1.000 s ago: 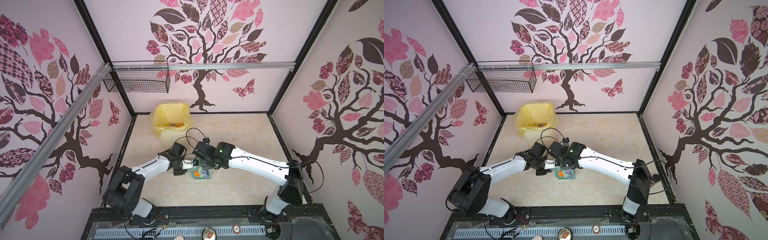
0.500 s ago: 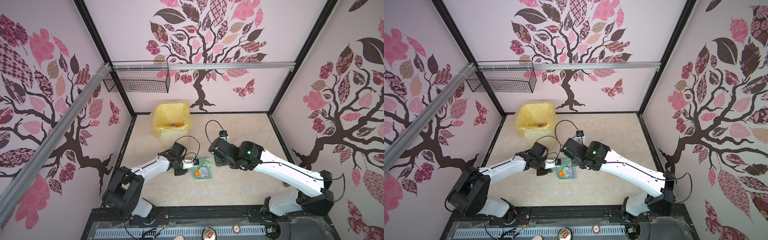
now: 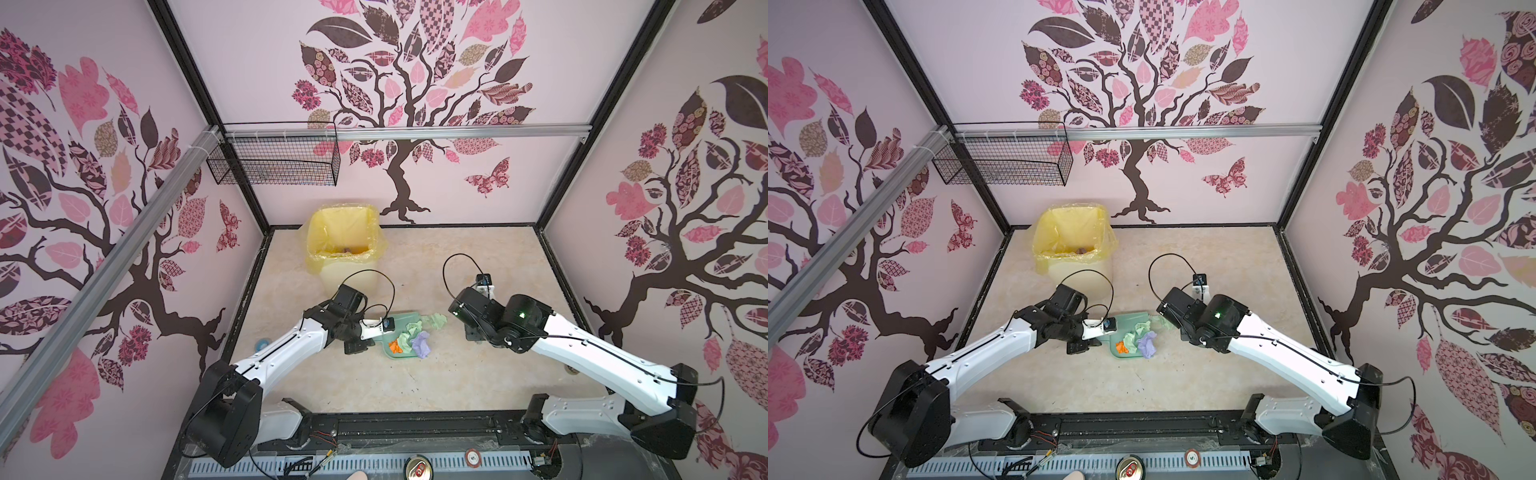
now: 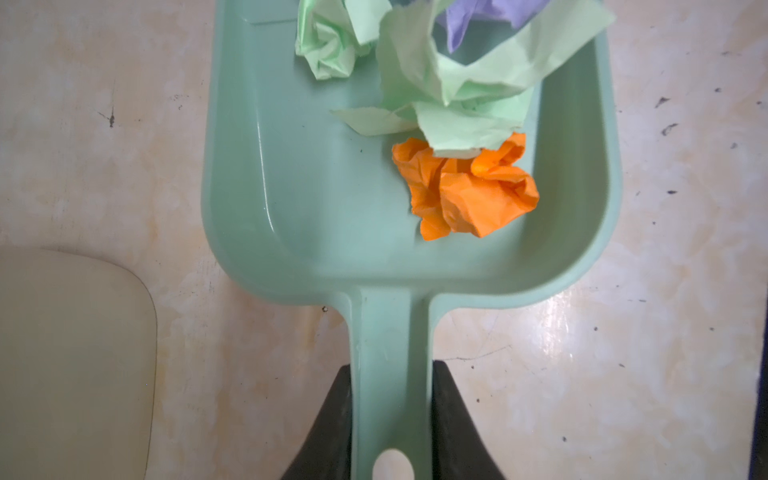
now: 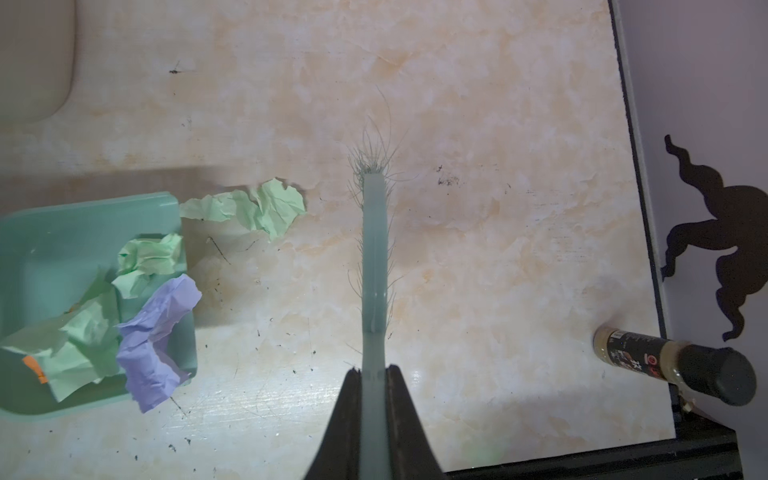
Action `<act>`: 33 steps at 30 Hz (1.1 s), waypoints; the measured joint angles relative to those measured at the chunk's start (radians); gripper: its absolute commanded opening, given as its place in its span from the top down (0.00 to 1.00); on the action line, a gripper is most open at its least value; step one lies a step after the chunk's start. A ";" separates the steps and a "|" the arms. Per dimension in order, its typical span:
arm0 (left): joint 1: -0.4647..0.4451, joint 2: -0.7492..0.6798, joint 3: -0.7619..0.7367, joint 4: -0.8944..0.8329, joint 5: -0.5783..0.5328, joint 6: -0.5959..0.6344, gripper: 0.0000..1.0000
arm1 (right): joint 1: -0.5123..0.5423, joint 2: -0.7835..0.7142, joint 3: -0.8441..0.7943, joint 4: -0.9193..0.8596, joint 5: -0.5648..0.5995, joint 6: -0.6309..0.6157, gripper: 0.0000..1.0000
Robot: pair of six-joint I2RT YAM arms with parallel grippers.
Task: Sweep away the paper scraps from the table
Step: 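Move the brush with the right gripper back toward the remaining green scrap, then lift the dustpan over the yellow bin with the left gripper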
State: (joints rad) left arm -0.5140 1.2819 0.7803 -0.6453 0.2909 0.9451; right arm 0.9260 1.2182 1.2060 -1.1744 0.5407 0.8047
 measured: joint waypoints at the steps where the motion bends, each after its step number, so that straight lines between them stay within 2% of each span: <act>1: 0.003 -0.013 0.000 -0.017 -0.001 0.005 1.00 | -0.004 0.000 -0.010 0.007 -0.003 -0.002 1.00; 6: 0.062 -0.103 0.040 -0.151 0.007 0.043 1.00 | -0.047 -0.001 -0.079 0.060 -0.027 -0.027 1.00; 13: 0.181 -0.199 0.215 -0.326 0.035 0.120 1.00 | -0.078 -0.001 -0.130 0.128 -0.062 -0.061 1.00; 18: 0.252 -0.203 0.360 -0.494 0.063 0.195 1.00 | -0.079 0.003 -0.130 0.175 -0.081 -0.082 1.00; 21: 0.334 -0.159 0.499 -0.619 0.099 0.255 1.00 | -0.080 0.006 -0.130 0.193 -0.089 -0.093 1.00; 27: 0.493 0.018 0.853 -0.863 0.165 0.402 1.00 | -0.082 0.011 -0.133 0.223 -0.100 -0.107 1.00; 33: 0.558 0.167 1.113 -0.948 0.169 0.494 1.00 | -0.083 0.013 -0.149 0.250 -0.111 -0.114 1.00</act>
State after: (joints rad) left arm 0.0444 1.4494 1.8935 -1.5936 0.4599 1.4395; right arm 0.8433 1.2308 1.0569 -0.9245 0.4301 0.6910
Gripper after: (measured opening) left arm 0.256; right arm 0.120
